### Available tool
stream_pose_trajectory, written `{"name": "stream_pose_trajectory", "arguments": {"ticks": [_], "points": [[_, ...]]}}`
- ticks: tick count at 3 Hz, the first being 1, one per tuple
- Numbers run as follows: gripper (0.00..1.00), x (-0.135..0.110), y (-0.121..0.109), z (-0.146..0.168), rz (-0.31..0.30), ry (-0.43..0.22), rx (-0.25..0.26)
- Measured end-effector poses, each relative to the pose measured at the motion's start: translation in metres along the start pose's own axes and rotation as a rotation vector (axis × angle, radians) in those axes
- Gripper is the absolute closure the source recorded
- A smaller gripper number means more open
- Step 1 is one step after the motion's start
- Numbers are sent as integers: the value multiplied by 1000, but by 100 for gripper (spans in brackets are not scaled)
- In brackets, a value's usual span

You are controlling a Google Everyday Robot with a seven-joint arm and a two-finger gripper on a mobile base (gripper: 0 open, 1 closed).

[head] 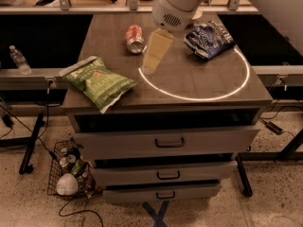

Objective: Place coke can upright

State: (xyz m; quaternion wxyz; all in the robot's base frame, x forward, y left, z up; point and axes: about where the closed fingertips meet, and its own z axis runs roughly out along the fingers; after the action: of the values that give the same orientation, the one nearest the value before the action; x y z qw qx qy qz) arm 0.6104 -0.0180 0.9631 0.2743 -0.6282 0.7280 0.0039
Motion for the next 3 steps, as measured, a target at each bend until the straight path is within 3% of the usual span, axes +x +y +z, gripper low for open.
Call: {"name": "stream_pose_trajectory", "arguments": {"ticks": [3], "points": [[0,-38,-116,87,294,-171,78]]}}
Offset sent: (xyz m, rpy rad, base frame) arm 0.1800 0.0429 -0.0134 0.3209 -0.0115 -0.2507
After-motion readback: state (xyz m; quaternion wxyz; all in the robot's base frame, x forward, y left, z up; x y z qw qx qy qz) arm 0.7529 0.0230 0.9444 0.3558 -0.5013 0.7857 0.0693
